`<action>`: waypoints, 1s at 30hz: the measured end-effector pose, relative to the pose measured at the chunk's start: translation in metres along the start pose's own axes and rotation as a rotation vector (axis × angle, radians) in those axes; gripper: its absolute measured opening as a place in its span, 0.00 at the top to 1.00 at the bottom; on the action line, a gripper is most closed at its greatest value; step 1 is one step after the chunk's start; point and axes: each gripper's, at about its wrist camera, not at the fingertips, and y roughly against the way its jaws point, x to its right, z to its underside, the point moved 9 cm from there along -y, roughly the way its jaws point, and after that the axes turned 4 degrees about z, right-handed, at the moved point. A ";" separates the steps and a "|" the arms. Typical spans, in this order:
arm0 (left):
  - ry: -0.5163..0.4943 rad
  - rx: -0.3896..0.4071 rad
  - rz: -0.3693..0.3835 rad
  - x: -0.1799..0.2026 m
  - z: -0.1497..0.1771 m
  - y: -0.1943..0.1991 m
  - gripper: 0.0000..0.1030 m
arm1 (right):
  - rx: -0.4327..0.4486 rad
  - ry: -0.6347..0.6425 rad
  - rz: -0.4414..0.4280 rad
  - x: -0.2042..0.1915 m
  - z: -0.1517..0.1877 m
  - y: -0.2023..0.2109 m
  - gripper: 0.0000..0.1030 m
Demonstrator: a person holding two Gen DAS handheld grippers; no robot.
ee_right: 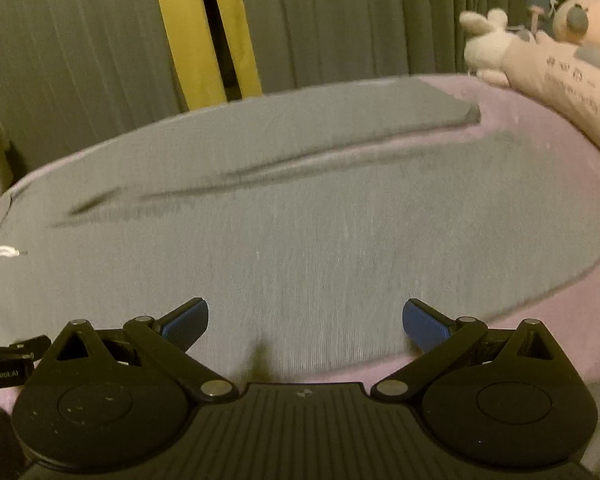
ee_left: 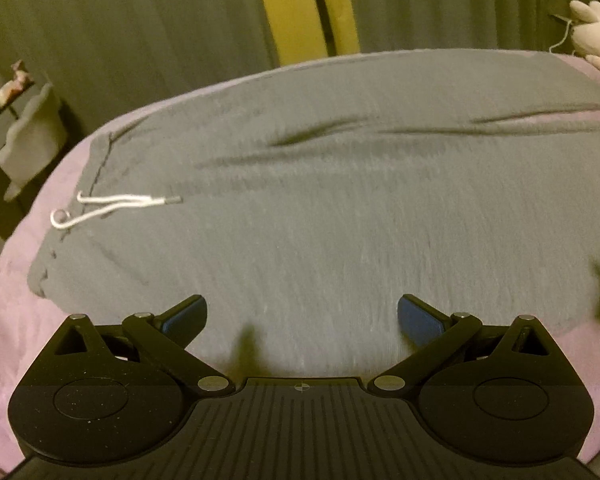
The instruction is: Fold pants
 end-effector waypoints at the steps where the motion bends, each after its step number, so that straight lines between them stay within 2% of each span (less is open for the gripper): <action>1: 0.003 -0.002 0.000 -0.002 -0.007 0.000 0.00 | -0.018 0.008 -0.008 0.000 -0.006 -0.002 0.00; 4: -0.007 0.006 0.000 -0.006 -0.037 0.002 0.00 | -0.097 0.009 -0.033 -0.002 -0.015 -0.017 0.00; 6: -0.024 0.016 -0.013 -0.011 -0.062 -0.001 0.00 | -0.132 -0.003 -0.086 -0.002 -0.026 -0.029 0.00; 8: -0.016 0.017 -0.025 -0.019 -0.088 -0.005 0.00 | -0.128 -0.027 -0.058 0.005 -0.046 -0.039 0.00; 15: 0.226 -0.052 0.029 -0.080 -0.185 -0.067 0.00 | -0.076 -0.067 0.042 0.024 -0.145 -0.095 0.00; 18: 0.291 -0.070 -0.040 -0.111 -0.219 -0.109 0.00 | -0.085 -0.085 0.029 0.023 -0.186 -0.137 0.00; 20: 0.328 -0.103 -0.101 -0.132 -0.238 -0.141 0.00 | -0.139 -0.128 -0.032 0.019 -0.205 -0.174 0.00; 23: 0.359 -0.139 -0.139 -0.151 -0.256 -0.179 0.00 | -0.260 -0.205 -0.048 0.020 -0.223 -0.231 0.00; 26: 0.365 -0.180 -0.146 -0.161 -0.265 -0.212 0.00 | -0.273 -0.256 -0.015 0.017 -0.247 -0.271 0.00; 30: 0.393 -0.203 -0.110 -0.169 -0.268 -0.239 0.00 | -0.320 -0.422 0.011 0.012 -0.272 -0.315 0.01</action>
